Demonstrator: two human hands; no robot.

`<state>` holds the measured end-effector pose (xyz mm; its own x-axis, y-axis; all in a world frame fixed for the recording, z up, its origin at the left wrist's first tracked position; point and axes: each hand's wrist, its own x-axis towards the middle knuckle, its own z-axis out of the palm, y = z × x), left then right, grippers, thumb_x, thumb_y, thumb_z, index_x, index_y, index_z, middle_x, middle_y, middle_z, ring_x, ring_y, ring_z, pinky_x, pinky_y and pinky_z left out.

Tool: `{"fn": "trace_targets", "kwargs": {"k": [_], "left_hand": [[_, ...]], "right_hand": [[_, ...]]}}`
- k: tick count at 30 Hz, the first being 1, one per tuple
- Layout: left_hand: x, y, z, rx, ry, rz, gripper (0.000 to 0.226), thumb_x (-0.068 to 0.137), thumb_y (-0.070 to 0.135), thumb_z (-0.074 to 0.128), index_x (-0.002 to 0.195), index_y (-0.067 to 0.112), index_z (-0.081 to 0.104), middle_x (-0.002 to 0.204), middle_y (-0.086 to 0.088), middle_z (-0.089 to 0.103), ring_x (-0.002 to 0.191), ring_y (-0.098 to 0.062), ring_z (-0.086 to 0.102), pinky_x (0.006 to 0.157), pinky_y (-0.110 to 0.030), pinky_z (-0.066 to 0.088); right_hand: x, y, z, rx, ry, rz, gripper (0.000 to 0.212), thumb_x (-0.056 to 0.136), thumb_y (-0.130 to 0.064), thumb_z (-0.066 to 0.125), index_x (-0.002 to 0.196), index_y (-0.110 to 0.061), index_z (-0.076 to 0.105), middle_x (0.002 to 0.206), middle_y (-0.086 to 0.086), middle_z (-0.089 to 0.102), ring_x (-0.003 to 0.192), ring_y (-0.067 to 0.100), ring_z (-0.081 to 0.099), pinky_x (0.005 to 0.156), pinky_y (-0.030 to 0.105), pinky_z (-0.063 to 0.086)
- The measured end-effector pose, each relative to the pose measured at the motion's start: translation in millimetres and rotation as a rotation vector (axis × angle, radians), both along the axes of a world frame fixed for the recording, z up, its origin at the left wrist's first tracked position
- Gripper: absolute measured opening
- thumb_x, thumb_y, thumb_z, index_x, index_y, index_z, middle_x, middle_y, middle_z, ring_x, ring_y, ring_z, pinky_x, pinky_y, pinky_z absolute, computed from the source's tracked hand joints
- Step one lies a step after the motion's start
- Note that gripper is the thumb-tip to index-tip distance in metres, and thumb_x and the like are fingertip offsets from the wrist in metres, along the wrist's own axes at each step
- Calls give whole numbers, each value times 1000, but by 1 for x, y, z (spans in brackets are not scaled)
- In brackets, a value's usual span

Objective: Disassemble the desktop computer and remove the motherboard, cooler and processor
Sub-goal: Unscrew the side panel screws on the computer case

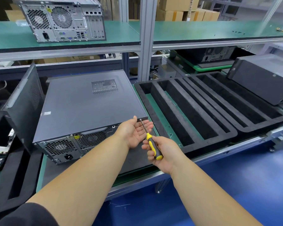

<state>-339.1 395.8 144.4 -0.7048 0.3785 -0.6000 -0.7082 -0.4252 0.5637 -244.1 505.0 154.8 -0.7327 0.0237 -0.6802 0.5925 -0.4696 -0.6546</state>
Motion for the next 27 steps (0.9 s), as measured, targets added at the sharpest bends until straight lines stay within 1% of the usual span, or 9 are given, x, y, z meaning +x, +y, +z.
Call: {"fn": "trace_targets", "kwargs": {"k": [3,5,9,12,14,18,21,24,27], "left_hand": [[-2,0,1,-2,-8,-15,54,105,38,33,106,-7,63,96,-21,73,90,-27,71,75,-33,56],[-3,-1,1,-4,-17,-21,54,105,37,33,103,-8,63,94,-21,73,91,-28,69,79,-34,55],[-6,-1,2,-3,-38,-27,55,105,37,33,102,-8,62,94,-22,72,91,-29,69,77,-34,55],[-6,-1,1,8,-39,-31,54,105,37,33,105,-8,62,97,-22,72,93,-29,69,76,-33,56],[-5,-2,1,10,-35,-34,55,105,38,32,107,-8,62,98,-22,72,93,-29,70,74,-33,56],[-5,-2,3,18,-36,-33,54,105,38,33,112,-9,60,102,-22,71,93,-28,69,75,-34,56],[-4,-2,4,15,-38,-30,54,105,37,32,109,-9,61,105,-21,70,93,-28,68,76,-33,55],[-3,-1,4,11,-39,-29,54,105,38,32,109,-8,61,103,-21,70,93,-28,68,76,-33,56],[-3,-2,5,16,-39,-30,54,105,38,34,113,-8,61,100,-22,72,92,-28,70,75,-33,57]], "right_hand": [[-1,-2,2,182,-16,16,25,95,-33,60,101,-11,68,71,5,70,52,12,51,47,22,44],[-3,-3,2,221,-4,17,18,93,-31,64,101,-15,66,75,4,68,53,12,49,47,22,43],[-3,-4,2,104,10,-7,21,92,-29,65,100,-10,64,69,8,62,42,10,39,41,21,35],[-4,-2,2,-11,-22,-13,36,99,-36,50,97,-2,65,63,10,63,40,11,39,39,21,34],[-3,-2,1,-8,-27,2,38,101,-31,44,98,0,67,65,11,65,42,12,42,40,22,36],[-1,-4,2,150,-4,33,26,98,-29,54,100,-7,67,69,6,69,49,13,52,47,24,44],[-2,-6,0,209,4,31,15,94,-25,64,102,-13,65,74,6,67,51,12,52,47,24,45],[-3,-6,-1,126,20,5,17,92,-24,66,102,-10,64,73,8,64,44,10,45,42,22,40],[-3,-4,-1,-11,-17,-17,30,98,-31,53,97,-4,67,70,12,67,41,11,45,39,22,39]]}}
